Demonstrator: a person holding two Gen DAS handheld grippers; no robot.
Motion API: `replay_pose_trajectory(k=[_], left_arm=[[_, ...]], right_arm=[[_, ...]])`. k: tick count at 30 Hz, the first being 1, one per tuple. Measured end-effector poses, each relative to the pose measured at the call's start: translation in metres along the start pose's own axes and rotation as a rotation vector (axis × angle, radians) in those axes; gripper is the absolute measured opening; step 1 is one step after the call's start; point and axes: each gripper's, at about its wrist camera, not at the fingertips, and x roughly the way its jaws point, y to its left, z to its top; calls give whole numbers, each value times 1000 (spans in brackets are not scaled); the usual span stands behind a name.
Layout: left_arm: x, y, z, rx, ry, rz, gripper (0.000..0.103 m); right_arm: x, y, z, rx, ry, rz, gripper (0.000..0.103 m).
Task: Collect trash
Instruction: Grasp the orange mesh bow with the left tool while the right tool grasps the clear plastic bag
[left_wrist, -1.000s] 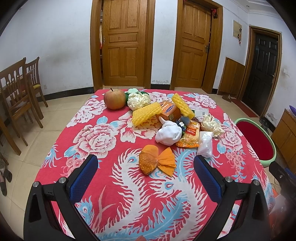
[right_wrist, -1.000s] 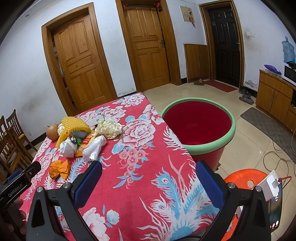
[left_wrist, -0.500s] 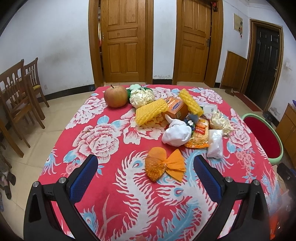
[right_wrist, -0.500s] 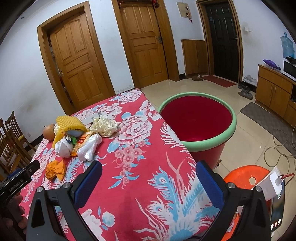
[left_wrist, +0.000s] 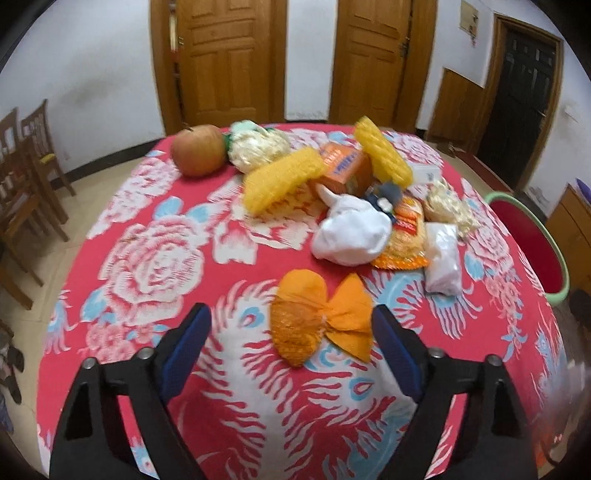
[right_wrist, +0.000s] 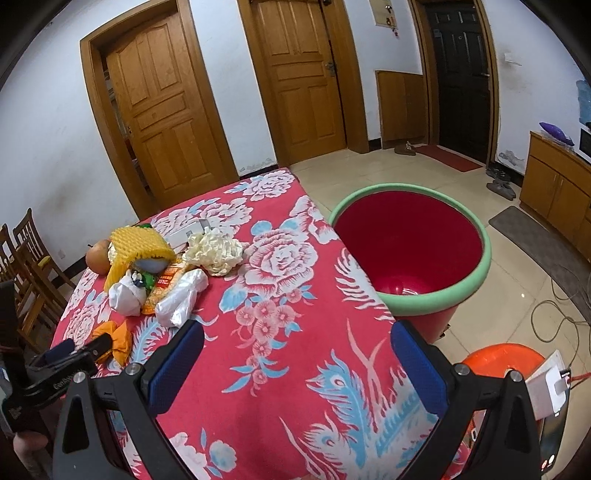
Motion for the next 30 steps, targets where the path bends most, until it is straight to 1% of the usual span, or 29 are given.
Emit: replay_pose_trajectory(k=[1,3,4,5,7,11,13,14,15,20,25,27,28,30], left_arm=[[2,0,0,1,9,-12,80],[8,-1,-1,2,34,-28,65],[11,-1,0,0,47,-33,61],[14,-1,0,-4,60,-43,54],[14,-2,0,1,51,-53,43],[11,1,4,1,43,-77,30],[7,6,8,-10,39,-100,27],[5,10,10,-15,34,-108,24],[2,13,13,-18,25,-113,17],[-12,35,29,-28,-24,-127,17],[-17,55,44,-26,-57,-133,17],[-15,61,48,-28,-59,-144,17],[-13,64,49,-28,-57,-150,17],[-8,68,51,-30,-46,-165,17]], right_arm=[[1,1,1,-3,4,3,103],[4,6,3,-11,12,9,103],[6,9,4,-16,18,13,103],[8,11,5,-20,25,17,103],[12,16,6,-29,34,26,103],[21,27,10,-47,56,35,103],[25,34,12,-59,62,39,103],[27,37,13,-65,65,39,103],[29,41,14,-71,69,40,103],[42,62,16,-84,99,48,103],[62,88,16,-95,135,35,96],[70,99,16,-102,154,29,89],[73,103,15,-105,160,28,87],[80,110,13,-113,181,28,75]])
